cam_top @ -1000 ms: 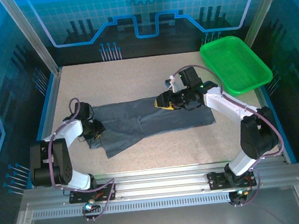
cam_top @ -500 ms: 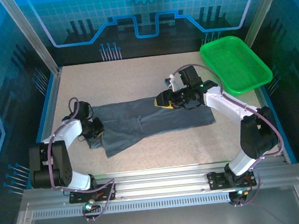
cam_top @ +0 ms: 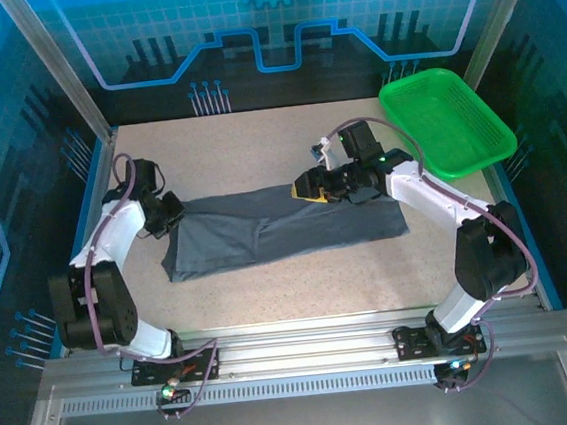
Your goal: Fold and stack the t-shirts
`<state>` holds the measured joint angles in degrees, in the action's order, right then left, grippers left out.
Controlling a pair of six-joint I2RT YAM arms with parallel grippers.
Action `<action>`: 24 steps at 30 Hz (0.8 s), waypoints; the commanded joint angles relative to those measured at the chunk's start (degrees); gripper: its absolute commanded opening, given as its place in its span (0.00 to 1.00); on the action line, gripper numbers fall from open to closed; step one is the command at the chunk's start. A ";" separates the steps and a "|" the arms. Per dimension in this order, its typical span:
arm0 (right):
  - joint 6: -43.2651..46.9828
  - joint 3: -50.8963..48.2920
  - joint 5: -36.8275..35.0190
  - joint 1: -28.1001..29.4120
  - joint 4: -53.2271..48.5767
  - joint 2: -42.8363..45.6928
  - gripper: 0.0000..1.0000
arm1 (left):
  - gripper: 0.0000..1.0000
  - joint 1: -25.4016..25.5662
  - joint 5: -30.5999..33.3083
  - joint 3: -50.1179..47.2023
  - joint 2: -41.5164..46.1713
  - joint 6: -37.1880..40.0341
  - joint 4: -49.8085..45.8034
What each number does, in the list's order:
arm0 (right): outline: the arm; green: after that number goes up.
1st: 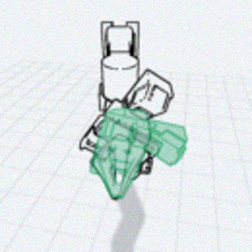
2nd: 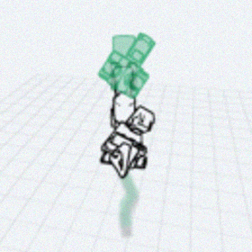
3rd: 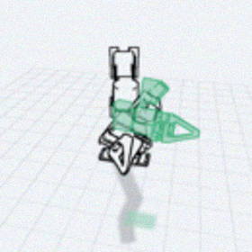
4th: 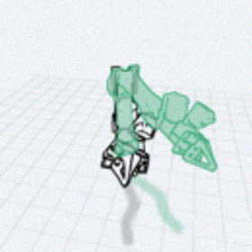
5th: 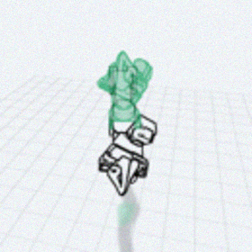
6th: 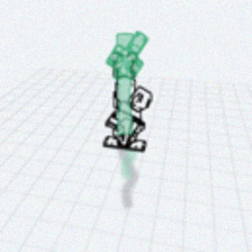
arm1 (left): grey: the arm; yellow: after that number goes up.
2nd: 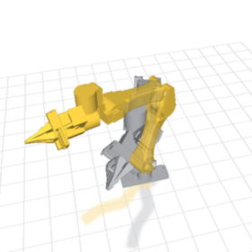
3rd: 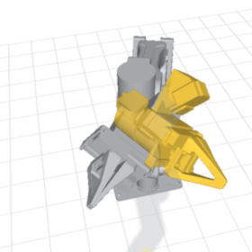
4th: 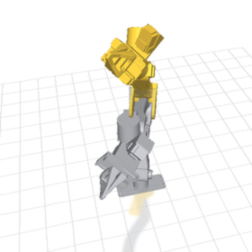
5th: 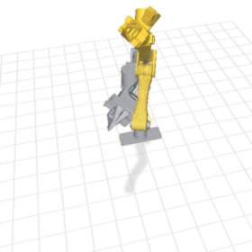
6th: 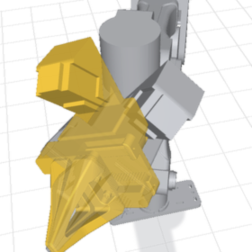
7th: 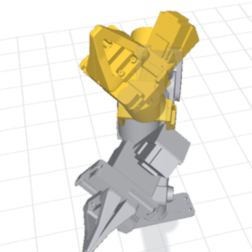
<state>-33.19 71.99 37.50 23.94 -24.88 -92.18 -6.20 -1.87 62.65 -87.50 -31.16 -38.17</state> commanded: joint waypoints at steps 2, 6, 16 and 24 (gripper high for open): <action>1.18 0.98 -0.05 -0.65 -1.88 -0.43 0.56 | 0.00 -1.61 0.98 4.58 -5.48 1.76 -3.36; 1.20 0.46 -0.27 -0.91 -2.01 -0.45 0.55 | 0.00 -1.97 1.62 7.35 -10.77 2.73 -3.10; 1.42 -2.46 -4.89 -3.12 -3.76 0.16 0.53 | 0.09 -2.21 8.16 12.04 -20.96 6.03 -0.09; 6.52 3.25 -24.76 -9.18 -18.59 -3.56 0.43 | 0.50 -1.98 12.02 6.45 -7.89 -3.57 -2.77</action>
<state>-30.20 71.09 23.75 16.21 -34.52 -93.10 -7.73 7.38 72.20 -104.60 -28.97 -38.37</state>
